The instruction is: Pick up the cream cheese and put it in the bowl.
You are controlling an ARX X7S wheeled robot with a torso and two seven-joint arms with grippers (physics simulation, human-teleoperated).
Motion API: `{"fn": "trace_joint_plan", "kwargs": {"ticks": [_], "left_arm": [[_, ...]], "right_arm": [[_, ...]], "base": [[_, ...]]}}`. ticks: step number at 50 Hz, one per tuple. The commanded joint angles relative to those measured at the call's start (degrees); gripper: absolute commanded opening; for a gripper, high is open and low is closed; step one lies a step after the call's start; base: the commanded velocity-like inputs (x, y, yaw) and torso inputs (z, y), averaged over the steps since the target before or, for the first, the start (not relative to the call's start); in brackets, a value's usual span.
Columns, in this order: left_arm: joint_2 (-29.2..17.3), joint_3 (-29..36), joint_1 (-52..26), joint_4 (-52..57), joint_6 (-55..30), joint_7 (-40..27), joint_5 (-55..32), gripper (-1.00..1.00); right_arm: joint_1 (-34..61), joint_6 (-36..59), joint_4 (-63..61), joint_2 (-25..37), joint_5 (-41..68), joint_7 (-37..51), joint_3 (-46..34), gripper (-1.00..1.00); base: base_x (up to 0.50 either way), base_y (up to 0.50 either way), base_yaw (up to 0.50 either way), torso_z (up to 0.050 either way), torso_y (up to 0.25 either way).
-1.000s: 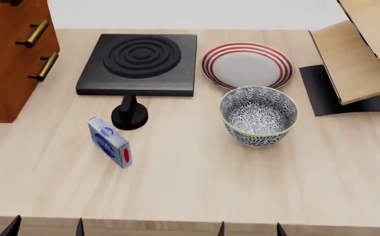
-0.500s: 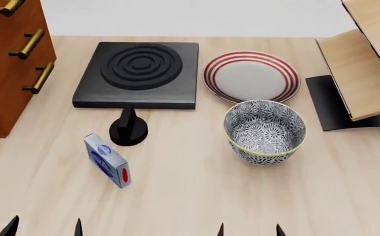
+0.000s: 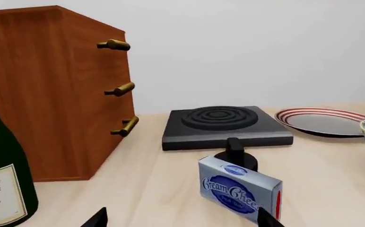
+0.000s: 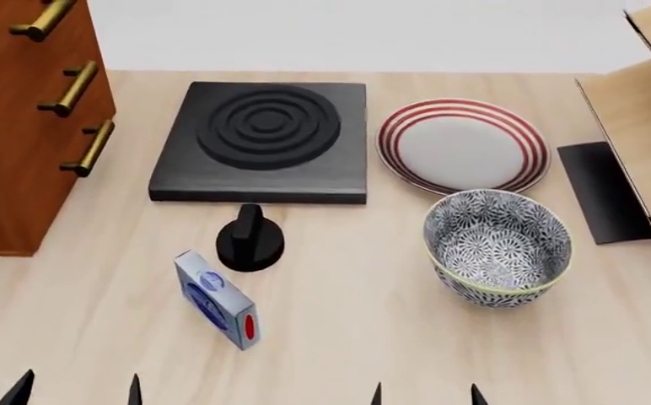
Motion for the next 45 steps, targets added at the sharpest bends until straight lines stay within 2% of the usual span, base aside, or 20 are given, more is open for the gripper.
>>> {"fn": "trace_joint_plan", "kwargs": {"ticks": [1, 13, 45], "left_arm": [[-0.22, 0.56, -0.12, -0.19, 0.19, -0.56, 0.03, 1.00], [-0.49, 1.18, -0.63, -0.94, 0.44, -1.05, 0.29, 1.00], [-1.36, 2.06, -1.00, -1.19, 1.20, -1.97, -0.36, 1.00]], "right_arm": [[0.17, -1.66, 1.79, 0.17, 0.36, 0.08, -0.35, 1.00], [0.38, -1.23, 1.44, 0.53, 1.17, 0.56, -0.37, 1.00], [1.05, -1.53, 2.12, 1.16, 1.48, 1.45, -1.71, 1.00]], "base": [[0.07, 0.15, 0.00, 0.000, 0.000], [0.08, 0.12, 0.00, 0.000, 0.000], [0.10, 0.00, 0.00, 0.000, 0.000]]}}
